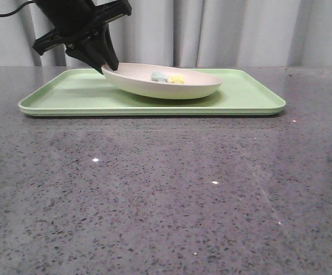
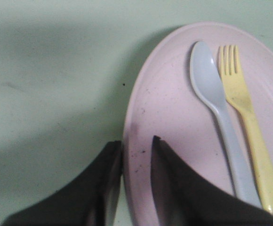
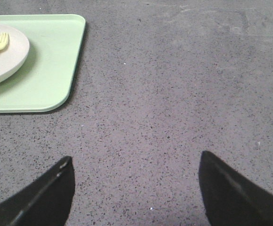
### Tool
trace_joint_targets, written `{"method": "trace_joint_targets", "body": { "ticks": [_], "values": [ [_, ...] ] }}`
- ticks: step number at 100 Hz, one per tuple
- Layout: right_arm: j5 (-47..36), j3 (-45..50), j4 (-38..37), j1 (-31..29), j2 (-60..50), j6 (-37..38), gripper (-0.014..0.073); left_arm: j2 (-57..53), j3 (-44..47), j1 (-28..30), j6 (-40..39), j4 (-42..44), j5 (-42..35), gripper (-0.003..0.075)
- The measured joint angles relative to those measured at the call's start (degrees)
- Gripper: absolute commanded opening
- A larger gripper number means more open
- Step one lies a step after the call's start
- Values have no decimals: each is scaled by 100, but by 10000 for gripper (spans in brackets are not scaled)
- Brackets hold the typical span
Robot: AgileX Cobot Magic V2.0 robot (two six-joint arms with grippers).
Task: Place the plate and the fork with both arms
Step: 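Lower the plate onto the tray and open the left gripper, then move the right gripper above the yellow fork on the plate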
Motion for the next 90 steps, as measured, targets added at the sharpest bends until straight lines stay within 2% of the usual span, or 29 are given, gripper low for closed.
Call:
{"method": "trace_joint_targets", "body": {
  "ticks": [6,37,54,68,90],
  "values": [
    [0,0,0,0,0,0,552,0,0,0,0,-9,0,382],
    [0,0,0,0,0,0,552,-147,0,0,-12,-2,-14,375],
    [118,-192,0,87,37,0,552,-712,122,0,-12,551,0,372],
    [297,-595,0,370,361,0,550,-1549,853,0,-12,1035,-269,335],
    [782,-1578,0,894,1456,0,550,-3192,2592,0,-12,1334,-705,322]
  ]
}}
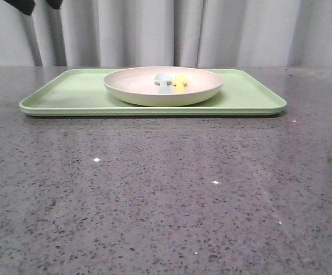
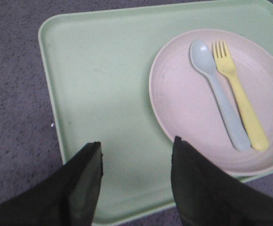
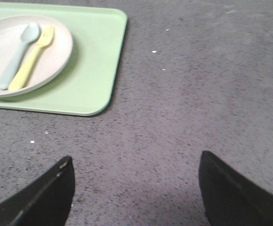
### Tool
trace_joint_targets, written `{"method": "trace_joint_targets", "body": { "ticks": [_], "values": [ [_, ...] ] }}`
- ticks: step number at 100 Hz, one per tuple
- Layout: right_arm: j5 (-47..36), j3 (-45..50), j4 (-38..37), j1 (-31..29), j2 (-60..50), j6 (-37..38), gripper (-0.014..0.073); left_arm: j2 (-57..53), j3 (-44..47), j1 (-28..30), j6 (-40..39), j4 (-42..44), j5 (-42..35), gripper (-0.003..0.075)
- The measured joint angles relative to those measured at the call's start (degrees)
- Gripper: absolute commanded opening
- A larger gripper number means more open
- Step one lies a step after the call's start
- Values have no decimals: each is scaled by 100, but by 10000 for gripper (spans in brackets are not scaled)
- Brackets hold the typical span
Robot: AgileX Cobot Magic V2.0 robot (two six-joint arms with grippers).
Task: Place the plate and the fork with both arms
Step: 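Move the right gripper above the yellow fork on the plate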
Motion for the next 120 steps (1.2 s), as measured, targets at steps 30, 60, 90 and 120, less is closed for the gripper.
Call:
{"method": "trace_joint_targets", "body": {
  "ticks": [30,60,90,120],
  "values": [
    [652,-1770,55,723,1873,0,550,-1883,1664,0,0,76,-321,322],
    [1113,-3500,78,1252,3640,0,550,-2824,2336,0,0,76,-329,322],
    [1647,-4940,88,1534,5164,253,550,-3213,2417,0,0,76,-191,322],
    [2220,-6352,66,1687,6421,631,550,-3398,2417,0,0,138,-128,322]
  ]
}}
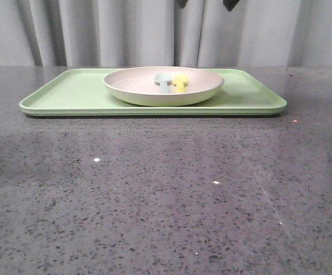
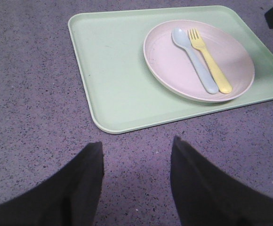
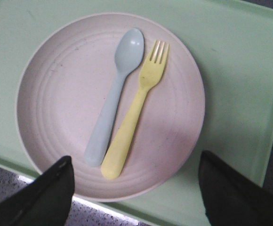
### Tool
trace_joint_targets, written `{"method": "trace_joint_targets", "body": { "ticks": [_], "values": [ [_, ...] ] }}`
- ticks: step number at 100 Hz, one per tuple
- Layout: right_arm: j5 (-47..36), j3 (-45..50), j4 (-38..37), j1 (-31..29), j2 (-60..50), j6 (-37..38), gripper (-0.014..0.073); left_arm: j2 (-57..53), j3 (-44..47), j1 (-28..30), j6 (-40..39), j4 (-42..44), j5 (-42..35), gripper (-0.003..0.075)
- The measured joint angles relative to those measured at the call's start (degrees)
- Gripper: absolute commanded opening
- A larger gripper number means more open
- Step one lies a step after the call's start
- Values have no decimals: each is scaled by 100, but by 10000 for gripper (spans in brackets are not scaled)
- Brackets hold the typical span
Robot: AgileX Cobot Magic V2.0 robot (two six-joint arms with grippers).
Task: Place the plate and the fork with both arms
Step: 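Move the right gripper above the yellow fork on the plate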
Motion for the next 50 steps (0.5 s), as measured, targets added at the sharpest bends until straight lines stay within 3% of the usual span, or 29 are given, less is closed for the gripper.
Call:
{"method": "trace_joint_targets", "body": {
  "ticks": [50],
  "values": [
    [637,-1050,-66,0,1317,530,550,-11,246,0,0,-31,95,321]
  ]
}}
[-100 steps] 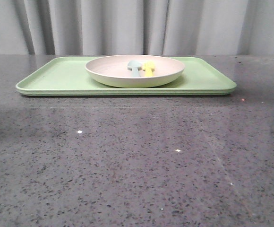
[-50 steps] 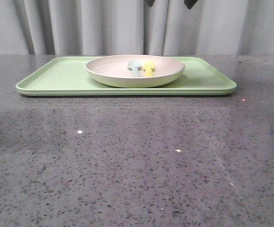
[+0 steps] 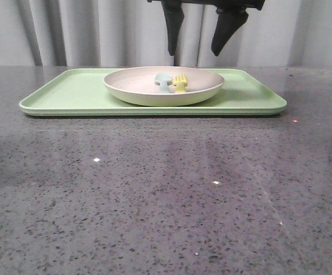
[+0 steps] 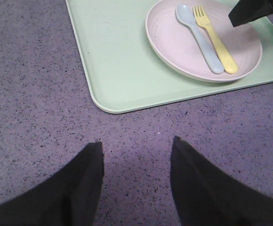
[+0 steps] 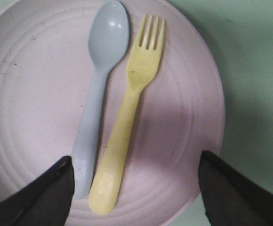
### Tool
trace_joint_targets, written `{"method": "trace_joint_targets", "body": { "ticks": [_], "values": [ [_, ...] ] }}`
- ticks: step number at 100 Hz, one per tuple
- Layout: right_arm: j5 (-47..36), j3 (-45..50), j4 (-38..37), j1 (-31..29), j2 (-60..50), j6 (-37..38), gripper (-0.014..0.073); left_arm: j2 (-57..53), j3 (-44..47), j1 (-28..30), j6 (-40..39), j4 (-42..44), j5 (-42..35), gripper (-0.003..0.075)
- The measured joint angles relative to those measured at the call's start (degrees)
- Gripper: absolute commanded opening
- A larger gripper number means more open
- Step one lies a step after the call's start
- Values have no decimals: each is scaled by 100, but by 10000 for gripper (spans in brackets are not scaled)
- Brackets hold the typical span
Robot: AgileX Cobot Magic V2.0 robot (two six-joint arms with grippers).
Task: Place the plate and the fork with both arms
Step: 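Move the right gripper above the yellow fork on the plate, then lower the right gripper and close it on the yellow fork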
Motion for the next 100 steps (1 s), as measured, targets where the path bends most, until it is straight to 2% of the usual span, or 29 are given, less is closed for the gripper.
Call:
{"method": "trace_joint_targets", "body": {
  "ticks": [100],
  "values": [
    [-18,-35,-75,0,534,304,550,-9,0,0,0,0,0,321]
  ]
}}
